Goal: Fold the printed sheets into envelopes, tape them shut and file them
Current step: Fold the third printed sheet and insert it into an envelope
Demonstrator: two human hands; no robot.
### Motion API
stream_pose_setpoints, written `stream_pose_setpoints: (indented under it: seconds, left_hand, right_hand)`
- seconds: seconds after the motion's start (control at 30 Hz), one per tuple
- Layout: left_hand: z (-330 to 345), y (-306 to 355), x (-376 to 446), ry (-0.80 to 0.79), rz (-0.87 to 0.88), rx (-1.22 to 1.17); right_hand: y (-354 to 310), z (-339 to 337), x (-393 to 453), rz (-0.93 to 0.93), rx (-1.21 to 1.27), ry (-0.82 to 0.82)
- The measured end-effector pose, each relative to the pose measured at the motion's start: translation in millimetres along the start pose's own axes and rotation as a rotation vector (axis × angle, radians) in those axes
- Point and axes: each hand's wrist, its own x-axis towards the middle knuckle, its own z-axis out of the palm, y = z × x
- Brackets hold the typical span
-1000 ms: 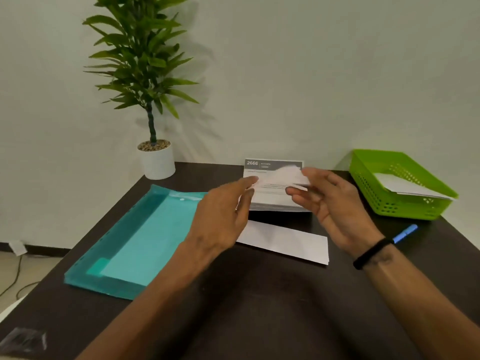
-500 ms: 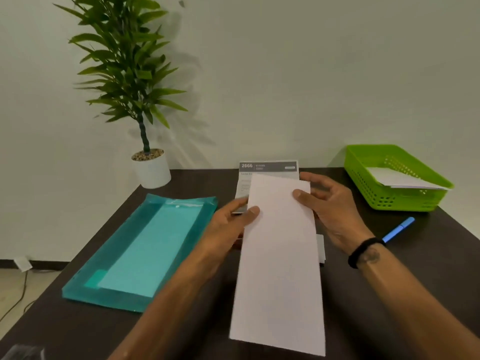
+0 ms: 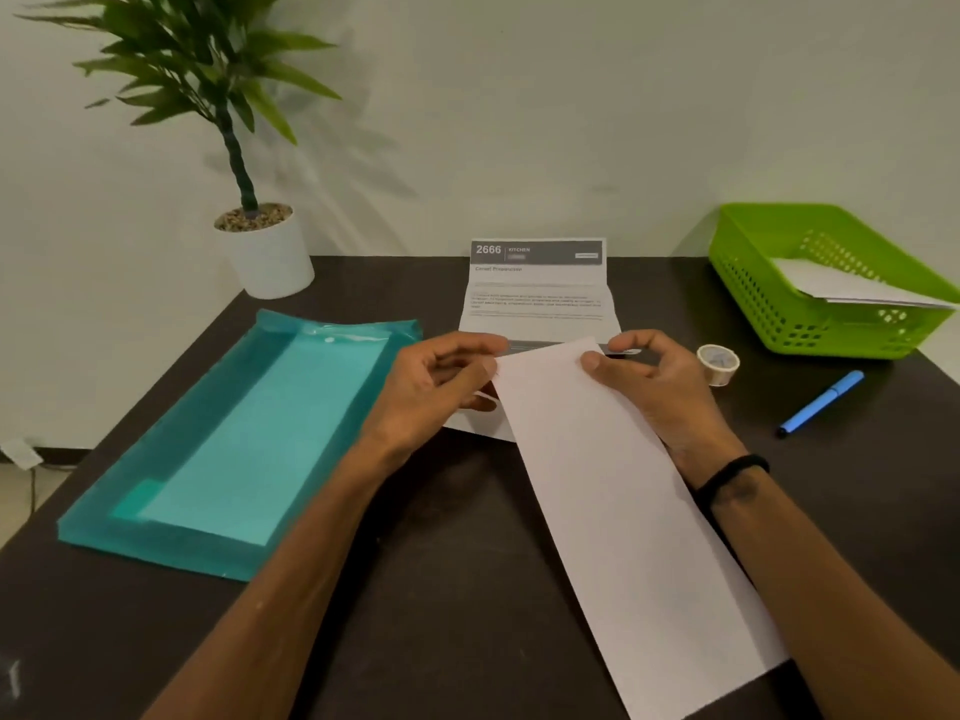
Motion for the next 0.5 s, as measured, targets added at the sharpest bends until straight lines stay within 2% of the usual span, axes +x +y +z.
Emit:
stream_pose_setpoints:
  seconds: [0.1,0.5]
  left_hand:
    - [-4.6,2.4,-5.8,-0.07,-0.017,0.021]
    - [-8.6,1.3,-7.2,-0.151,-0.049,-0.103]
  right_hand:
    - [0.9,-1.2,-1.9,-0.013,0.006,0.029]
    - [2.3,-2.7,-3.9,0.017,0.028,0.002]
